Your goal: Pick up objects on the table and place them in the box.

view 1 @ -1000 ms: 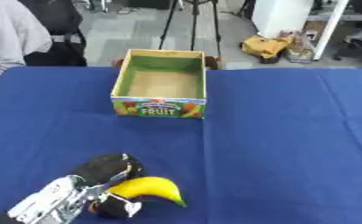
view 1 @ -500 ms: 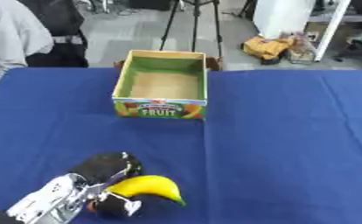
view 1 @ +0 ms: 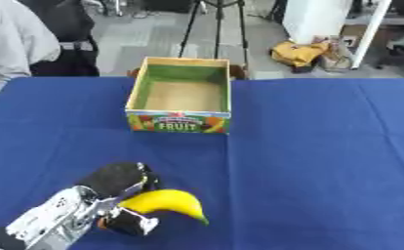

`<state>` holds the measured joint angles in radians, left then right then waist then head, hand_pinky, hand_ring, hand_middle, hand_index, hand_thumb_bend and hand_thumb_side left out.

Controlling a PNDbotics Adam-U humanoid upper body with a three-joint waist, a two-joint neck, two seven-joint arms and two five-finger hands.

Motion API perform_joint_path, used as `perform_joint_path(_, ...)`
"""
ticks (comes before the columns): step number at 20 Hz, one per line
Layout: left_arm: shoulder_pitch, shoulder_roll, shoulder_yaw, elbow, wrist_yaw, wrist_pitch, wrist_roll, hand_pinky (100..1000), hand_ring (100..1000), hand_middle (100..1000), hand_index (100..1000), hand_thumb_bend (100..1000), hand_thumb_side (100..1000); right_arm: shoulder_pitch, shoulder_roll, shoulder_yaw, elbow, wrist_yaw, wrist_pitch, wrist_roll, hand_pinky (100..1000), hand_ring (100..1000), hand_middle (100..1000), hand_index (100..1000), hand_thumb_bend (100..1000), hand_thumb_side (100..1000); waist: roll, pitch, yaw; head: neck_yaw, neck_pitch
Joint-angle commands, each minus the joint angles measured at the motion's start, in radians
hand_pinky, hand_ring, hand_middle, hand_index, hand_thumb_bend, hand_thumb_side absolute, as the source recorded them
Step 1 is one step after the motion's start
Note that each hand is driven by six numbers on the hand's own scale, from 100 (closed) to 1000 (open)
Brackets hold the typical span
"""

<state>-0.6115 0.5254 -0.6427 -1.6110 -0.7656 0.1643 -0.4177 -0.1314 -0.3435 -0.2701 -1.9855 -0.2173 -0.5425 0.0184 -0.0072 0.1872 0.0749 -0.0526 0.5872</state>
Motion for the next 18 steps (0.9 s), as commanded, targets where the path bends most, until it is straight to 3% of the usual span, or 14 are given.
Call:
perform_joint_path(1, -0.028, 0.030, 0.019, -0.036, 0.004, 0.004, -0.013, 180, 513, 485, 639, 168, 372, -0.005, -0.016, -0.003, -0.014, -0.005, 0.004, -0.003, 868, 893, 574, 931, 100, 1000, 0.002, -0.019, 0.001, 0.003, -0.006)
perform_joint_path(18, -0.153, 0.050, 0.050, -0.109, 0.029, 0.050, -0.086, 169, 500, 472, 624, 164, 363, 0.003, -0.020, 0.000, -0.014, -0.006, 0.008, -0.005, 869, 894, 573, 932, 100, 1000, 0.007, -0.029, 0.002, 0.003, -0.005)
